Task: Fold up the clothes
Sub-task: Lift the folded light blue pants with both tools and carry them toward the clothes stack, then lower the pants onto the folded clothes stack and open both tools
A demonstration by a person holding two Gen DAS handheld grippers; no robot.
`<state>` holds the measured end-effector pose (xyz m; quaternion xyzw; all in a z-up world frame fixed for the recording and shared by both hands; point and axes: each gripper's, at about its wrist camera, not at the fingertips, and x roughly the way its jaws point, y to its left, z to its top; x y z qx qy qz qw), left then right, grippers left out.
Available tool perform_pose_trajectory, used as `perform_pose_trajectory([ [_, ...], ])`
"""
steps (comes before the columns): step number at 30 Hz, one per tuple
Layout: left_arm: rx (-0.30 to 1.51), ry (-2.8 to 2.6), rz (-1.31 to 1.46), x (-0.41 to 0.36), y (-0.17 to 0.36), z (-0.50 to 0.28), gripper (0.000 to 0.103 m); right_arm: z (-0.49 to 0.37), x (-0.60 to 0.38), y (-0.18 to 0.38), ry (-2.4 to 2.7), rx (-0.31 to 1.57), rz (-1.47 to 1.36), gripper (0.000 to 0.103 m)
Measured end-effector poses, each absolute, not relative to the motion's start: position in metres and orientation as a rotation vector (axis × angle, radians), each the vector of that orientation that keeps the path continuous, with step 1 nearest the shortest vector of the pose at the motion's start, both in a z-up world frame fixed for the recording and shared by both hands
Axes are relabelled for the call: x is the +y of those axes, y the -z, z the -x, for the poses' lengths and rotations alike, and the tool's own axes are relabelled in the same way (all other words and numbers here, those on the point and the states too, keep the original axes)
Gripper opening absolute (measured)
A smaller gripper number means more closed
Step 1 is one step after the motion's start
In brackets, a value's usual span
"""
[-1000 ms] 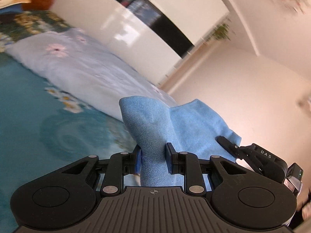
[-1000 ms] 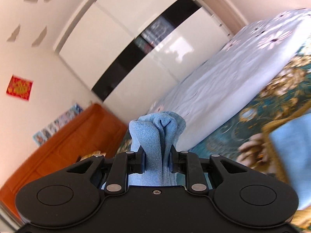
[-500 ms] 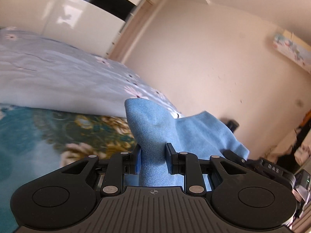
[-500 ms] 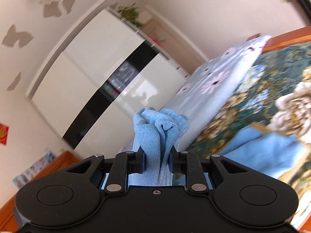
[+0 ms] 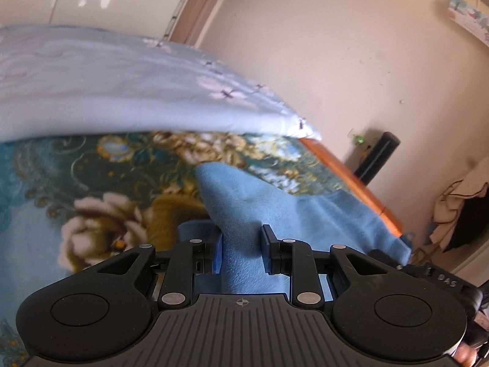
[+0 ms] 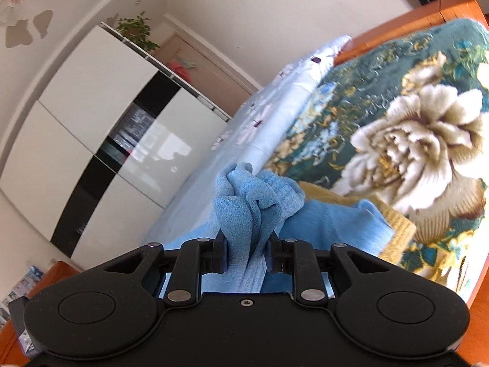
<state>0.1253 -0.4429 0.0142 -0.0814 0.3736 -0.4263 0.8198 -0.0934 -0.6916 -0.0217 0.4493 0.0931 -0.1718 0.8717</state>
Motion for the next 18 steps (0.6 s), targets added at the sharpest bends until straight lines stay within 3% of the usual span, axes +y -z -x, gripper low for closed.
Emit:
perform_pose_trajectory([
  [6, 0.796, 0.894, 0.167, -0.442, 0.003, -0.125, 0.029, 0.083, -0.695, 0.033, 0.357, 0.231, -0.925, 0.024],
  [8, 0.795, 0.882, 0.159, -0.441, 0.005, -0.126, 0.040, 0.084, -0.695, 0.036, 0.357, 0.233, -0.939, 0.026],
  [12, 0.783, 0.891, 0.177, -0.432, -0.001, -0.128, 0.039, 0.088, -0.697, 0.036, 0.345, 0.226, -0.961, 0.034],
  [18, 0.700, 0.845, 0.165, -0.413, -0.032, -0.124, 0.037, 0.100, -0.693, 0.013, 0.349, 0.213, -0.896, 0.038],
])
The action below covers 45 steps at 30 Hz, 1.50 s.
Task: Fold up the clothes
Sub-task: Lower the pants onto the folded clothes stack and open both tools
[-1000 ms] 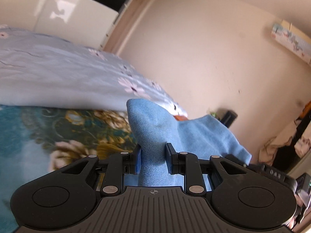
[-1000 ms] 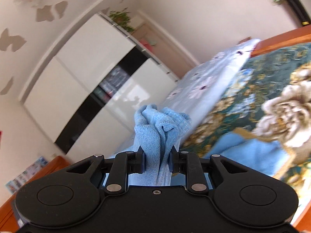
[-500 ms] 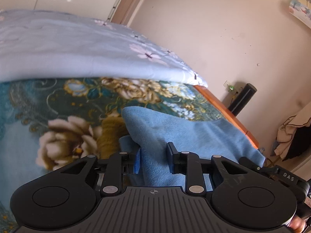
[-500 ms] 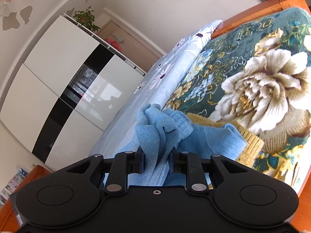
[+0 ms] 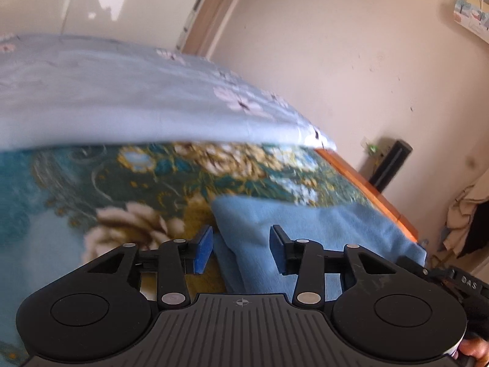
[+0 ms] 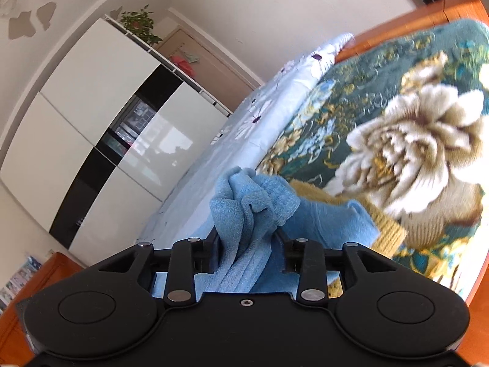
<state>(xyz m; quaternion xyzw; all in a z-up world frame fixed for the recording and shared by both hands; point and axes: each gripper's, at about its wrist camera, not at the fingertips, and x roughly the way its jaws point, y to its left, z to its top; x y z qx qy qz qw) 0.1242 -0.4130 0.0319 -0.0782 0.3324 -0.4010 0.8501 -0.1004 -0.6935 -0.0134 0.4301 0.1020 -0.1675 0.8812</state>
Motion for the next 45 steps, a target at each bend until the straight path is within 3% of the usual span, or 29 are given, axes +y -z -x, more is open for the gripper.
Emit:
perform_pose_trajectory([
  [2, 0.671, 0.831, 0.179, -0.405, -0.043, -0.123, 0.037, 0.105, -0.693, 0.007, 0.355, 0.210, -0.876, 0.038],
  [4, 0.649, 0.847, 0.191, -0.401, -0.053, -0.117, 0.037, 0.113, -0.693, 0.000, 0.385, 0.185, -0.843, 0.049],
  [8, 0.626, 0.936, 0.171, -0.410, -0.065, -0.097, 0.037, 0.133, -0.697, -0.021, 0.443, 0.097, -0.803, 0.050],
  [11, 0.638, 1.013, 0.123, -0.430, -0.062, -0.079, 0.037, 0.130, -0.692, -0.042, 0.402, 0.061, -0.743, 0.041],
  [14, 0.675, 1.045, 0.083, -0.445, -0.045, -0.066, 0.037, 0.104, -0.686, -0.048, 0.322, 0.141, -0.702, 0.028],
  [21, 0.666, 1.063, 0.044, -0.451, -0.019, -0.061, 0.038, 0.062, -0.689, -0.015, 0.344, 0.251, -0.679, 0.025],
  [24, 0.672, 1.076, 0.063, -0.447, -0.014, -0.065, 0.038, 0.063, -0.697, 0.000, 0.366, 0.242, -0.718, 0.013],
  [30, 0.660, 1.081, 0.081, -0.446, -0.002, -0.062, 0.038, 0.069, -0.704, 0.026, 0.375, 0.253, -0.767, 0.001],
  [45, 0.638, 1.073, -0.033, -0.453, -0.010, -0.053, 0.038, 0.059, -0.701, 0.028, 0.438, 0.315, -0.770, 0.000],
])
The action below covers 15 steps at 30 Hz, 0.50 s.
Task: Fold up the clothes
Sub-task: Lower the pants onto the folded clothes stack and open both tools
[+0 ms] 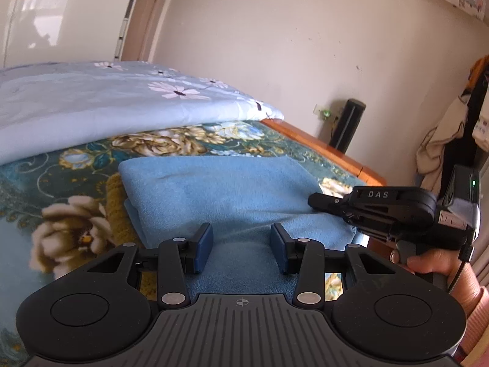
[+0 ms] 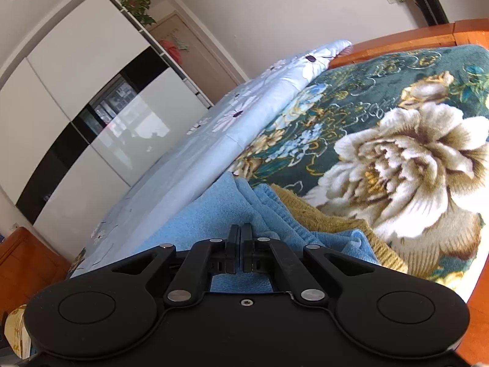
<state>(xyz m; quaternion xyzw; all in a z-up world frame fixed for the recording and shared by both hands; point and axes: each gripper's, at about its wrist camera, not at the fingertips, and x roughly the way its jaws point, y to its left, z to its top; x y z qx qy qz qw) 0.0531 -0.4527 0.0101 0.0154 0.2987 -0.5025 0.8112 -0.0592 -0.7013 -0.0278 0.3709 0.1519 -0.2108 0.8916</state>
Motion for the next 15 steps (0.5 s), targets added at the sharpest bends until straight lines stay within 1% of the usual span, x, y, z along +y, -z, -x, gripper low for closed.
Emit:
perform_pose_trajectory([
  [3, 0.627, 1.088, -0.028, -0.444, -0.018, -0.047, 0.041, 0.055, -0.695, 0.019, 0.459, 0.351, -0.726, 0.001],
  [4, 0.626, 1.089, -0.023, -0.439, -0.021, -0.044, 0.043, 0.055, -0.693, 0.015, 0.463, 0.359, -0.713, 0.006],
  [5, 0.625, 1.091, -0.017, -0.434, -0.024, -0.042, 0.045, 0.055, -0.691, 0.011, 0.465, 0.360, -0.704, 0.010],
  [7, 0.627, 1.077, -0.002, -0.421, -0.032, -0.039, 0.049, 0.055, -0.681, 0.000, 0.477, 0.356, -0.672, 0.023],
  [8, 0.627, 1.067, 0.013, -0.412, -0.036, -0.038, 0.051, 0.056, -0.675, -0.006, 0.485, 0.352, -0.654, 0.026],
  [9, 0.626, 1.058, 0.032, -0.402, -0.039, -0.038, 0.053, 0.057, -0.668, -0.013, 0.490, 0.348, -0.632, 0.032],
  [11, 0.622, 1.024, 0.074, -0.376, -0.046, -0.037, 0.065, 0.061, -0.645, -0.031, 0.465, 0.327, -0.559, 0.034],
  [12, 0.619, 1.003, 0.086, -0.363, -0.048, -0.037, 0.065, 0.063, -0.632, -0.039, 0.444, 0.320, -0.521, 0.038],
  [13, 0.609, 0.977, 0.094, -0.347, -0.049, -0.035, 0.066, 0.064, -0.618, -0.046, 0.427, 0.321, -0.483, 0.044],
  [15, 0.599, 0.929, 0.095, -0.319, -0.050, -0.033, 0.068, 0.065, -0.586, -0.059, 0.394, 0.339, -0.403, 0.048],
])
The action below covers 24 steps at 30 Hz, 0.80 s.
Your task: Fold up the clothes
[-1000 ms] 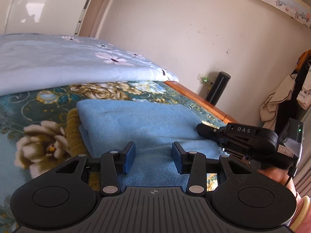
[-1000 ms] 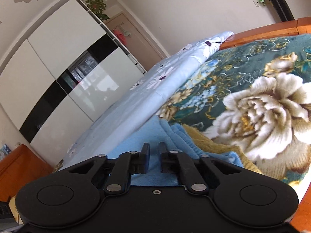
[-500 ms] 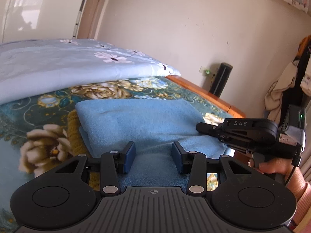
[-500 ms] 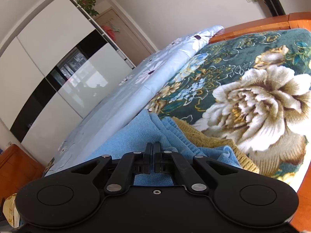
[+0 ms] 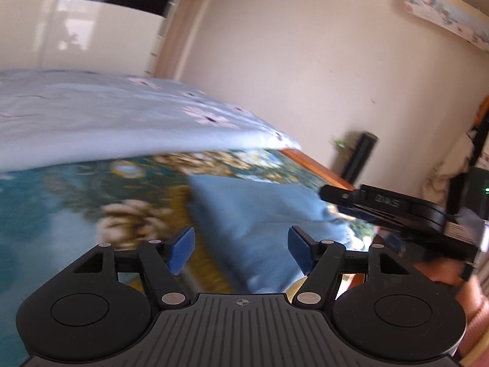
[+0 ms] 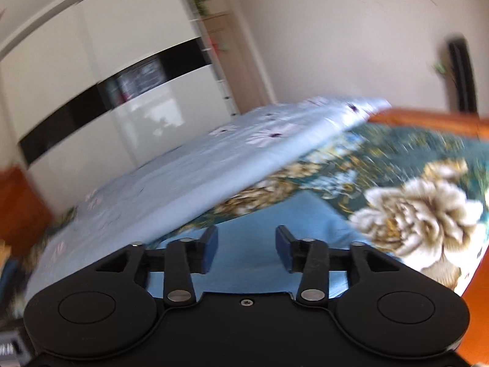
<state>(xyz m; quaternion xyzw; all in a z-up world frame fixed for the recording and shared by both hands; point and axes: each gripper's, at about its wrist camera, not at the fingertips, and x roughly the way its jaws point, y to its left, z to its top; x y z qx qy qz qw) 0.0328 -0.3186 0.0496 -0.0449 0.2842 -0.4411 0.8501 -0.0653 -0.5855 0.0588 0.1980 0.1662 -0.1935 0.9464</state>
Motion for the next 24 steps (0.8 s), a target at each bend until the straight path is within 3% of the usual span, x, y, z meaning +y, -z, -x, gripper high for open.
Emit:
perform_pose_trajectory([
  [8, 0.600, 0.703, 0.151, -0.196, -0.052, -0.023, 0.076, 0.057, -0.470, -0.081, 0.230, 0.420, -0.265, 0.053],
  [17, 0.550, 0.465, 0.146, -0.067, -0.065, 0.000, 0.088, 0.050, -0.347, -0.084, 0.093, 0.460, -0.195, 0.072],
  [19, 0.551, 0.428, 0.151, -0.042, -0.065, 0.006, 0.100, 0.048, -0.320, -0.081, 0.060, 0.477, -0.171, 0.075],
  [21, 0.547, 0.403, 0.151, -0.019, -0.065, 0.014, 0.102, 0.045, -0.294, -0.079, 0.035, 0.496, -0.153, 0.076],
  [24, 0.535, 0.356, 0.151, 0.010, -0.066, 0.027, 0.102, 0.041, -0.256, -0.076, 0.006, 0.515, -0.140, 0.086],
])
